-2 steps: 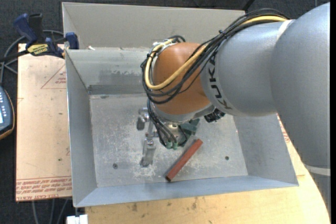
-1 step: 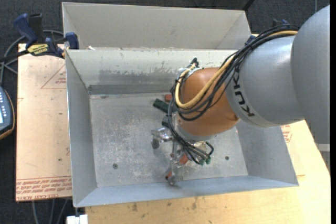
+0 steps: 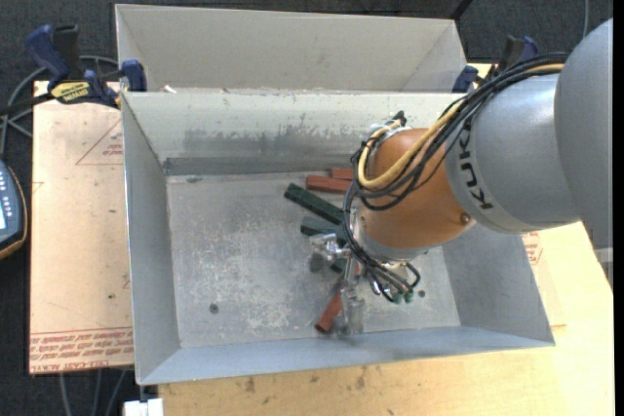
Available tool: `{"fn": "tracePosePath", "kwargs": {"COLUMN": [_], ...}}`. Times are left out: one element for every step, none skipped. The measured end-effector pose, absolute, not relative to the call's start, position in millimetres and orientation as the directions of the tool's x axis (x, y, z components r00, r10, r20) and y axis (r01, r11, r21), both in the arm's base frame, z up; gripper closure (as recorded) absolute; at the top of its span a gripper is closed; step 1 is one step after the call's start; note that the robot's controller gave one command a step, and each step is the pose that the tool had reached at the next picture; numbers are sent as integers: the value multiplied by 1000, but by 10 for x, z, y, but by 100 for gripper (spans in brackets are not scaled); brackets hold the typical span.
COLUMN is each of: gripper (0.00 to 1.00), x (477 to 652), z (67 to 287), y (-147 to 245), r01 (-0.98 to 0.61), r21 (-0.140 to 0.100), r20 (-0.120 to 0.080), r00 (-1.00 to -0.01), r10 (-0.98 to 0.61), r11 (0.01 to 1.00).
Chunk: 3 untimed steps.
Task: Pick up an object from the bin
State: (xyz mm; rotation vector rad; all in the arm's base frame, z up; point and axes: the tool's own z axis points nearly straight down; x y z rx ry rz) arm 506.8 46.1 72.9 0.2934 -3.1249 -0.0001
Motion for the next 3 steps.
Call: {"fn": "tracePosePath", "kwargs": {"gripper": [100, 100, 100], "x": [5079, 5152, 5152], "z": [744, 1585, 2086], "y": [487, 514, 529], "r01": [-191, -185, -193], "r21": [2, 0, 0], "r20": [-3, -10, -8], "r00": [-982, -983, -981], "r10": [-191, -185, -193], "r11": [982, 983, 981]}}
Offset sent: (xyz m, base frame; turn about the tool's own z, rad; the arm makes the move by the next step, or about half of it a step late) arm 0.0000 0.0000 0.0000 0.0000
